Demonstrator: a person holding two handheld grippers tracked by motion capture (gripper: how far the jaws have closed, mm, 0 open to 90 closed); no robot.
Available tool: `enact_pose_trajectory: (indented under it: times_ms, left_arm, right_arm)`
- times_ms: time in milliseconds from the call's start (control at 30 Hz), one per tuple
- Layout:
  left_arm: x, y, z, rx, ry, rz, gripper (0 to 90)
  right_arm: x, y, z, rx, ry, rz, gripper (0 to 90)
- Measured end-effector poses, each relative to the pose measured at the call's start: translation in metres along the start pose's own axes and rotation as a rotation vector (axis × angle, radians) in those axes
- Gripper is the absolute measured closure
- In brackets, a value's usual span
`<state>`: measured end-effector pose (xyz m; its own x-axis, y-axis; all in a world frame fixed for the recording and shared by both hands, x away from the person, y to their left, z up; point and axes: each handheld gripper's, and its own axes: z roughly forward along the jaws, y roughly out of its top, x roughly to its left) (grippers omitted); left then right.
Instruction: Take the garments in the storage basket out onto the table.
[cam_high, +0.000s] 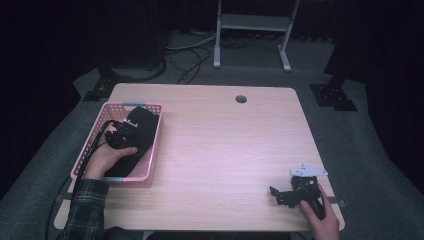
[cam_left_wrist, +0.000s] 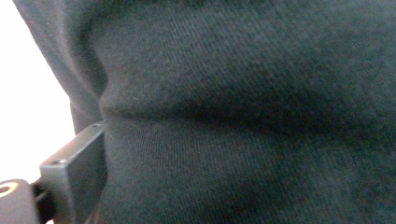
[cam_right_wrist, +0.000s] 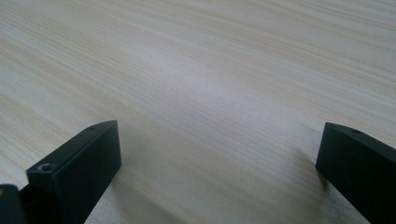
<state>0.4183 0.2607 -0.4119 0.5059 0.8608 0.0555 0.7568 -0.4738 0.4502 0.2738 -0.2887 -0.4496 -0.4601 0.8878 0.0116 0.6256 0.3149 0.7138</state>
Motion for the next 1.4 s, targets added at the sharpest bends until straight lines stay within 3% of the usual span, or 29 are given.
enact_pose_trajectory:
  times_ms: [467, 600, 1133, 1400]
  left_arm:
    - [0.002, -0.004, -0.011, -0.052, 0.030, -0.008, 42.1]
    - [0.002, -0.005, -0.014, -0.067, 0.026, -0.016, 49.1]
    - [0.006, -0.007, -0.019, -0.093, -0.002, -0.050, 51.0]
    - [0.007, -0.008, -0.028, -0.132, -0.012, -0.058, 51.2]
  right_arm:
    - [0.000, 0.000, 0.000, 0.000, 0.000, 0.000, 0.0]
    - [0.000, 0.000, 0.000, 0.000, 0.000, 0.000, 0.0]
    - [0.000, 0.000, 0.000, 0.000, 0.000, 0.000, 0.0]
    - [0.000, 0.000, 0.000, 0.000, 0.000, 0.000, 0.0]
